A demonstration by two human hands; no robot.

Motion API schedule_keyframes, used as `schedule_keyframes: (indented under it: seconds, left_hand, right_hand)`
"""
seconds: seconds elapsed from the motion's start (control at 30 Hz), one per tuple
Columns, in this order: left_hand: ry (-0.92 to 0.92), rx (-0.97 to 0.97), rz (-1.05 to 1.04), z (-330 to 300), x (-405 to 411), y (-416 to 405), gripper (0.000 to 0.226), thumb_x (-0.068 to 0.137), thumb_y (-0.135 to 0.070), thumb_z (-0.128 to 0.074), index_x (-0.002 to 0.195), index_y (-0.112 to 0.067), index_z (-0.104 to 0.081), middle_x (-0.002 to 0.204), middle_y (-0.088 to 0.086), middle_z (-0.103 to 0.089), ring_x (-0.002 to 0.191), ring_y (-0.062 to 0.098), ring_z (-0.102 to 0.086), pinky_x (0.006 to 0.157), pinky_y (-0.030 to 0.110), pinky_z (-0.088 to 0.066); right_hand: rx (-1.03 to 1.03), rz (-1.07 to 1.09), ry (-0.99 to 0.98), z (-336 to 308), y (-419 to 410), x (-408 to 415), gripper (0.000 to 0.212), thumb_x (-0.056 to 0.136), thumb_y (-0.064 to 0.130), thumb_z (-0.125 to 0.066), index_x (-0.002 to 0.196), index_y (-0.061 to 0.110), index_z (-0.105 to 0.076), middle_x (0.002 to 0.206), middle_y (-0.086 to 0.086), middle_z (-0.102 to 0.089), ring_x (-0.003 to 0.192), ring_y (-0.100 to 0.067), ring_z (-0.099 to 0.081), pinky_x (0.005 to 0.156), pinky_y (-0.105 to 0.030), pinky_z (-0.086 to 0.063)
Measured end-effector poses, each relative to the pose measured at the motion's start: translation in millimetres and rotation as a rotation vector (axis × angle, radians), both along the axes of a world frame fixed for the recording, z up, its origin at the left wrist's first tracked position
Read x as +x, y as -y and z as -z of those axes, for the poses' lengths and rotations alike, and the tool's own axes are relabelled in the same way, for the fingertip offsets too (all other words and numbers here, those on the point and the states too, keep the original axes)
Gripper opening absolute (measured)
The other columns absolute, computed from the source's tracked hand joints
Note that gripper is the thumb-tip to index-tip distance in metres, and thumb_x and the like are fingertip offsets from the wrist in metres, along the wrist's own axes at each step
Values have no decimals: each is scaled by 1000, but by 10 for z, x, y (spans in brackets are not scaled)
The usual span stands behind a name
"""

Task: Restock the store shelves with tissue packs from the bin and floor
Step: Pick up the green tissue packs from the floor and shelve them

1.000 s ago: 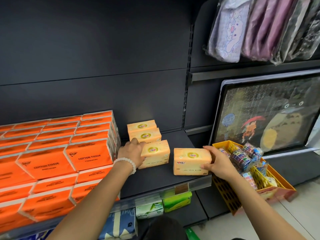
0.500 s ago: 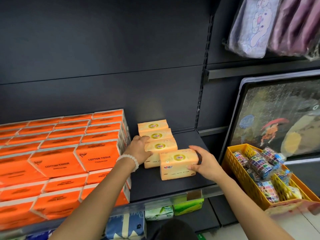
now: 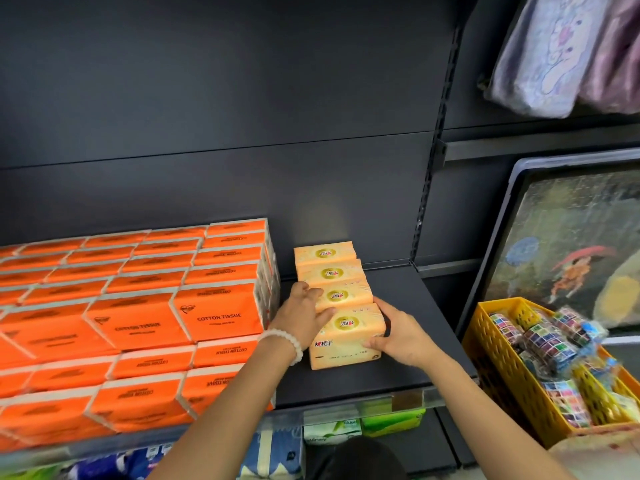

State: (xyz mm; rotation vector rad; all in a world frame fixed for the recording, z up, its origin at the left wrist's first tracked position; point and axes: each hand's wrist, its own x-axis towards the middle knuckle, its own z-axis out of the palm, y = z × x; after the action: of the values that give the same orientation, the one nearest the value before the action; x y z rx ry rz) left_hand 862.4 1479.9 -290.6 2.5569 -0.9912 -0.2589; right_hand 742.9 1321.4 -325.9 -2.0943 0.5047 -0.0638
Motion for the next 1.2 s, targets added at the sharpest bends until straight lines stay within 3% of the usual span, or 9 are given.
schedule_keyframes:
  seconds: [0.3,0.43,0.53,0.63,0.73,0.83,1.0,1.1,1.2]
  left_hand:
    - [14,5,-20,2,38,-43,53,96,-41,-44,142,-15,-36,149,6,-22,132,23,-36,109,31,-29]
    - [33,12,-8,0,31,-46,52,97,-41,-43,142,-15,-36,149,6,-23,131,23,-38,108,31,-30]
    - [57,55,1,-17,42,-63,53,97,-44,-41,141,-17,-37,149,5,-23,130,24,-39,106,33,-34]
    - [218,115,-15,-60,-34,-90,51,96,-50,-36,140,-23,-40,149,4,-26,132,25,-34,104,39,-36]
    - [420,99,41,-75,-260,-104,46,96,-49,-37,133,-25,-48,144,4,-37,129,25,-36,100,40,-36]
    - [529,32,161,-16,-620,-91,41,92,-46,-39,119,-23,-60,131,5,-51,119,25,-47,88,39,-42]
    - [512,-44,332,136,-1272,-33,33,86,-43,-47,102,-23,-68,110,3,-61,101,25,-59,74,38,-48]
    - [486,-63,417,355,-1628,-39,39,81,-45,-40,92,-22,-70,99,4,-65,88,26,-64,64,36,-51]
    - [446,-43,481,658,-1931,-35,34,87,-44,-48,103,-22,-68,109,5,-62,100,28,-59,70,39,-49]
  right_hand:
    - [-65,15,48,51,-166,15,76,81,14,-72,144,23,-31,106,14,-54,85,5,-50,62,2,-40]
    - [-55,5,57,53,-168,15,76,81,14,-72,144,24,-30,110,14,-54,96,0,-51,63,1,-41]
    - [-54,-4,66,43,-153,-21,75,78,16,-75,141,25,-35,112,14,-55,107,-4,-53,72,-5,-43]
    - [-96,-3,62,35,-112,-128,72,77,22,-76,139,22,-40,125,11,-55,116,-7,-52,95,-22,-45]
    - [-327,14,15,8,-60,-351,68,85,34,-67,144,21,-35,142,5,-44,124,-12,-46,101,-25,-38]
    - [-629,24,-18,10,-31,-700,58,91,43,-54,142,22,-37,143,2,-43,132,-18,-39,105,-31,-36]
    - [-946,70,-10,113,-102,-1373,45,84,40,-52,118,12,-62,112,-7,-64,94,-29,-63,73,-41,-55]
    - [-955,170,-17,254,-257,-1831,38,79,30,-64,111,11,-65,106,-7,-66,86,-31,-65,65,-40,-56]
    - [-891,260,-45,529,-412,-2258,36,80,31,-60,109,12,-67,107,-7,-66,85,-32,-65,64,-41,-56]
